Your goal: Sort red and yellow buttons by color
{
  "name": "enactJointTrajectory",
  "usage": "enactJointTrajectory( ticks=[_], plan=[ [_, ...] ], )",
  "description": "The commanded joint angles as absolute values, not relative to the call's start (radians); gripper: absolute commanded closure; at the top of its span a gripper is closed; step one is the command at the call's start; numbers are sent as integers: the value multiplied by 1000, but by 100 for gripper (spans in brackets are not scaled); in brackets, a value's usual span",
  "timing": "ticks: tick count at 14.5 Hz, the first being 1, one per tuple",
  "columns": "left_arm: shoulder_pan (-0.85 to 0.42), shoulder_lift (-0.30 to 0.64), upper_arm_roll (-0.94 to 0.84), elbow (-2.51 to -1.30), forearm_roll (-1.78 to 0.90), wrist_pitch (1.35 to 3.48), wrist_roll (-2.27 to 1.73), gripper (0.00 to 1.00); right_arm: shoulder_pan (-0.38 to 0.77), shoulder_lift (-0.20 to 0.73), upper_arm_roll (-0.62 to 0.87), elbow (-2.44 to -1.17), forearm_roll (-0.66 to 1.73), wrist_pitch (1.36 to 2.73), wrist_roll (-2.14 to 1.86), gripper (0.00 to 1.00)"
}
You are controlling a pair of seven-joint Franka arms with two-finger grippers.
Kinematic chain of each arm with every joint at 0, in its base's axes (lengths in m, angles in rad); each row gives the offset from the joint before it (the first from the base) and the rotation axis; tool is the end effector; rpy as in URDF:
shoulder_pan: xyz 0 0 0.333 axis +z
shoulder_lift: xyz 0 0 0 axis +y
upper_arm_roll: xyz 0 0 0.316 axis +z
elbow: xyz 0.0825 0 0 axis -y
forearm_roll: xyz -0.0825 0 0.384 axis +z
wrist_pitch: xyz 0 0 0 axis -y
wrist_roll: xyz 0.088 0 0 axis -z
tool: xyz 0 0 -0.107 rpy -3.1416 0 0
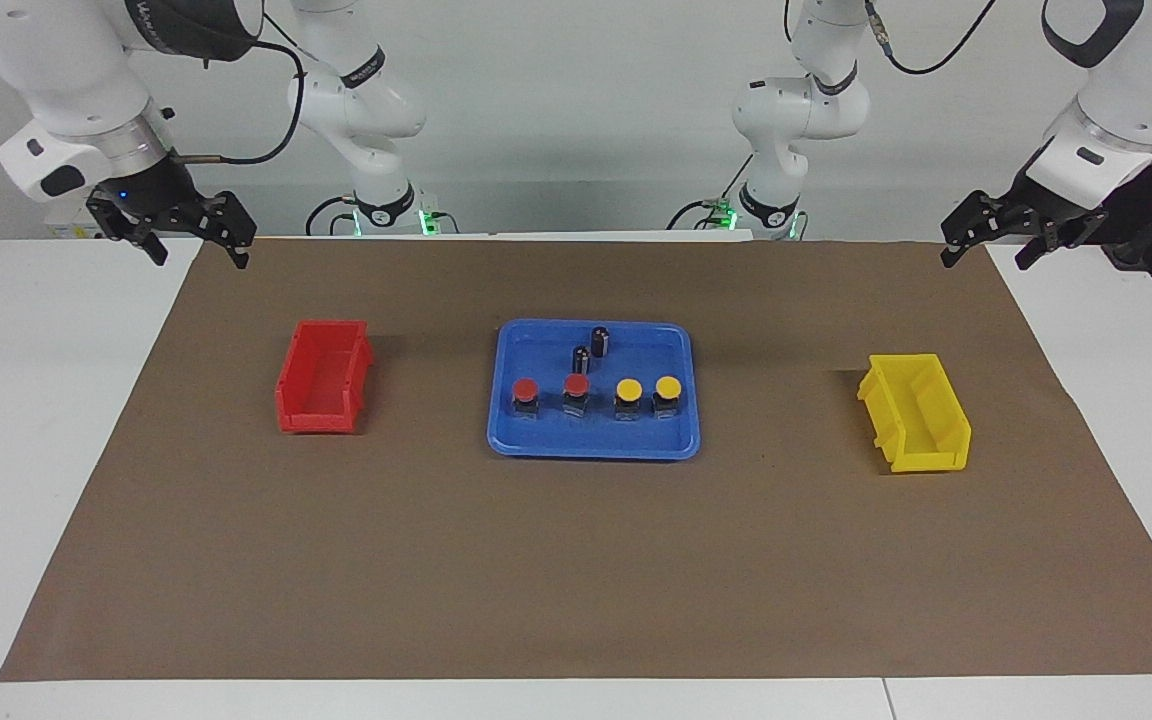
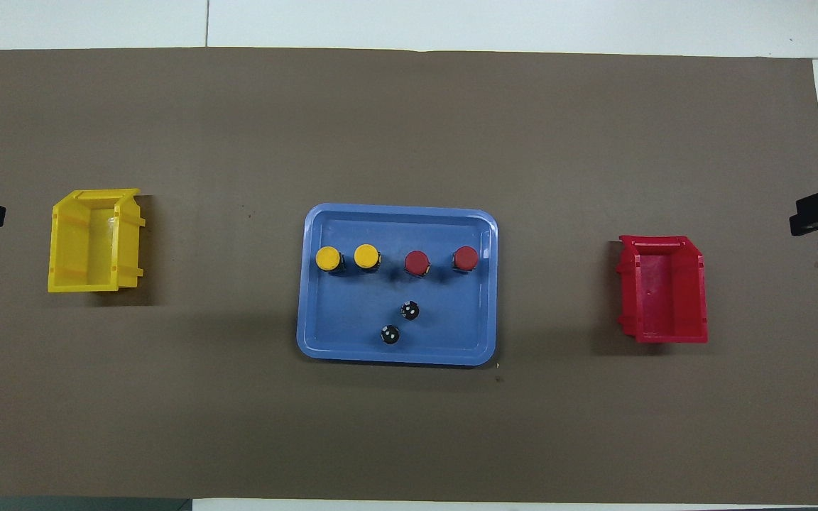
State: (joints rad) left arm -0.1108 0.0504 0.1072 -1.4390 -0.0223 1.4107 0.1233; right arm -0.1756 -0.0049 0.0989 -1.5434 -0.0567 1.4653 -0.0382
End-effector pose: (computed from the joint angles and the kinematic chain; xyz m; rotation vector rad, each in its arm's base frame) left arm 0.5535 -0.0064 0.6445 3.1113 -0.2018 -0.1205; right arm 0.5399 -0.0479 0.6313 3.0859 -0.0655 -0.1179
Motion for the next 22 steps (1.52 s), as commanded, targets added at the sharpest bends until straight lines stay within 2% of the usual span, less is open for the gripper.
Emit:
enactJointTrajectory(
  ticks=[1, 5, 9, 10, 13, 16, 19, 22],
  plan=[
    [-110, 29, 104, -1459, -6, 1411, 127, 0, -179, -21, 101, -1562, -38, 1473, -34, 0],
    [-106, -1, 107, -1532, -3, 1469, 130, 0, -179, -26, 101, -1572, -38, 1473, -35, 0],
    [-107, -93, 104, -1768, -3, 1745, 133, 0, -176, -20, 103, -1563, -40, 1480, -34, 0],
    [-110, -91, 104, -1782, -3, 1764, 133, 0, -166, -17, 106, -1556, -43, 1477, -32, 0],
    [-110, -62, 104, -1738, -3, 1750, 133, 0, -140, -2, 106, -1534, -47, 1476, 17, 0],
    [-121, 66, 104, -1538, -9, 1637, 130, 0, -95, 93, 116, -1390, -40, 1447, 52, 0],
    [-120, 64, 103, -1542, -6, 1618, 123, 0, 10, 167, 121, -1339, -43, 1465, 197, 0],
    [-109, 23, 103, -1601, -6, 1628, 121, 0, 170, 256, 126, -1341, -57, 1570, 346, 0]
  ],
)
